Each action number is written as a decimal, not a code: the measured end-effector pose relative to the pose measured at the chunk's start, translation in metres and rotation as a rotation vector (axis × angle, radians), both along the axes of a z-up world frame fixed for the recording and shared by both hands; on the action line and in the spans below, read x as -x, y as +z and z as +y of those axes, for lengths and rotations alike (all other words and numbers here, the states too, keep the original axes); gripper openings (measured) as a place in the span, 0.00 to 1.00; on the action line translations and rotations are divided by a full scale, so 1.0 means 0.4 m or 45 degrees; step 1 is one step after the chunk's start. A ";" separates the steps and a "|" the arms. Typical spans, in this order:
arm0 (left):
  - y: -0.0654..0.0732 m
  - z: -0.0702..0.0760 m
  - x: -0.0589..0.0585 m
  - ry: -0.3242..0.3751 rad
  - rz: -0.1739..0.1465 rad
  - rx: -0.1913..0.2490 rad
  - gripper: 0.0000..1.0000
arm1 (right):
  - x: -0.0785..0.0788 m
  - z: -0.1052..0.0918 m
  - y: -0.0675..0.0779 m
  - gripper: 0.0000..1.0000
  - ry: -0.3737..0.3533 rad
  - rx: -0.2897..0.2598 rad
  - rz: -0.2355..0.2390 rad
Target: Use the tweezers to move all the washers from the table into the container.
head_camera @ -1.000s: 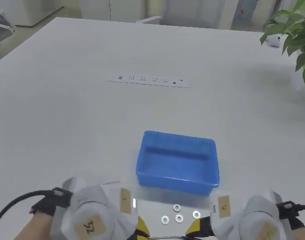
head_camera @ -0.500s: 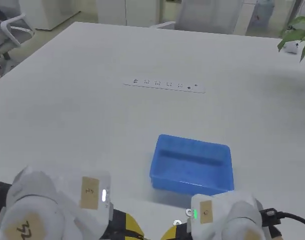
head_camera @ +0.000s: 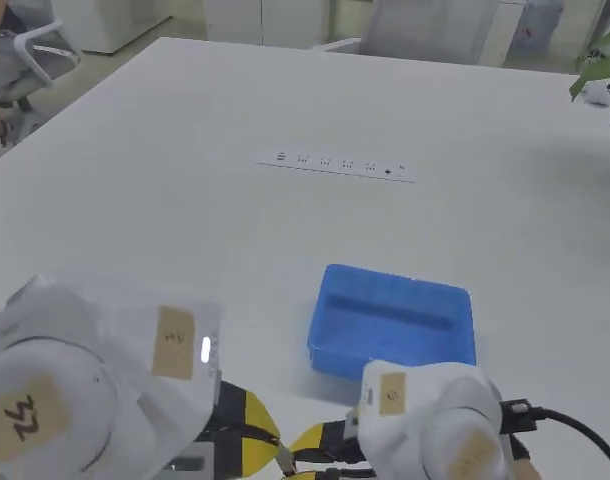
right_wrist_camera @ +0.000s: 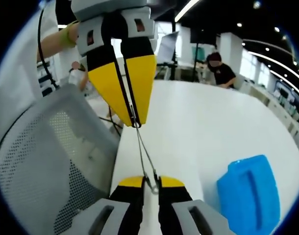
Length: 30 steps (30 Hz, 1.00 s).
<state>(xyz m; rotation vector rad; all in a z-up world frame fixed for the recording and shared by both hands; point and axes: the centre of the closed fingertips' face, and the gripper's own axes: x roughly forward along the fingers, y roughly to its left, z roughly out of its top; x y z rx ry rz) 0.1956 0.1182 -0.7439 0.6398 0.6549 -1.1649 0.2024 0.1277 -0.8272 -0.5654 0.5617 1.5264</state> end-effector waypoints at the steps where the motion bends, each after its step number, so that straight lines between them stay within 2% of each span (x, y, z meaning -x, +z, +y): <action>1: -0.006 0.002 -0.001 0.001 0.017 -0.009 0.00 | 0.004 0.000 -0.007 0.06 -0.004 0.006 0.032; 3: -0.014 0.002 0.000 -0.010 0.039 -0.014 0.00 | 0.008 0.000 -0.013 0.06 -0.006 0.009 0.055; 6: -0.018 0.000 -0.004 -0.035 0.039 -0.019 0.00 | 0.007 -0.003 -0.017 0.06 -0.007 0.021 0.029; 7: -0.023 0.004 -0.004 -0.039 0.051 -0.036 0.00 | 0.006 -0.004 -0.019 0.06 -0.009 0.029 0.029; 10: -0.019 0.001 -0.010 -0.047 0.075 -0.028 0.00 | 0.005 -0.004 -0.018 0.07 -0.011 0.027 0.037; 13: -0.019 -0.008 -0.011 -0.071 0.101 -0.035 0.00 | 0.006 0.001 -0.001 0.10 -0.012 0.013 0.053; 15: -0.018 -0.014 -0.010 -0.083 0.113 -0.042 0.00 | 0.011 0.010 0.037 0.10 0.005 -0.021 0.048; 17: -0.018 -0.024 -0.011 -0.098 0.124 -0.043 0.00 | 0.011 0.014 0.057 0.09 0.008 -0.034 0.046; 19: -0.019 -0.033 -0.012 -0.108 0.131 -0.041 0.00 | 0.012 0.016 0.065 0.06 0.018 -0.037 0.050; 22: -0.019 -0.044 -0.018 -0.097 0.135 -0.025 0.00 | 0.009 0.008 0.054 0.03 0.026 0.006 0.045; 23: -0.018 -0.048 -0.024 -0.085 0.112 0.003 0.00 | 0.003 0.008 0.054 0.03 0.009 -0.001 0.061; 24: -0.008 -0.064 -0.030 -0.088 0.079 0.077 0.00 | 0.001 0.008 0.054 0.03 -0.001 -0.012 0.077; 25: 0.002 -0.070 -0.026 -0.029 0.119 0.164 0.03 | -0.001 0.009 0.055 0.03 -0.018 -0.030 0.102; 26: 0.003 -0.066 -0.026 0.043 0.167 0.205 0.11 | -0.004 0.009 0.056 0.02 -0.038 -0.039 0.114; 27: 0.005 -0.060 -0.032 0.095 0.172 0.247 0.18 | -0.011 0.009 0.056 0.02 -0.071 -0.053 0.133; 28: 0.007 -0.054 -0.035 0.116 0.159 0.271 0.23 | -0.016 0.007 0.056 0.02 -0.096 -0.061 0.145; 30: 0.008 -0.040 -0.035 0.173 0.144 0.305 0.27 | -0.026 0.004 0.057 0.02 -0.152 -0.088 0.171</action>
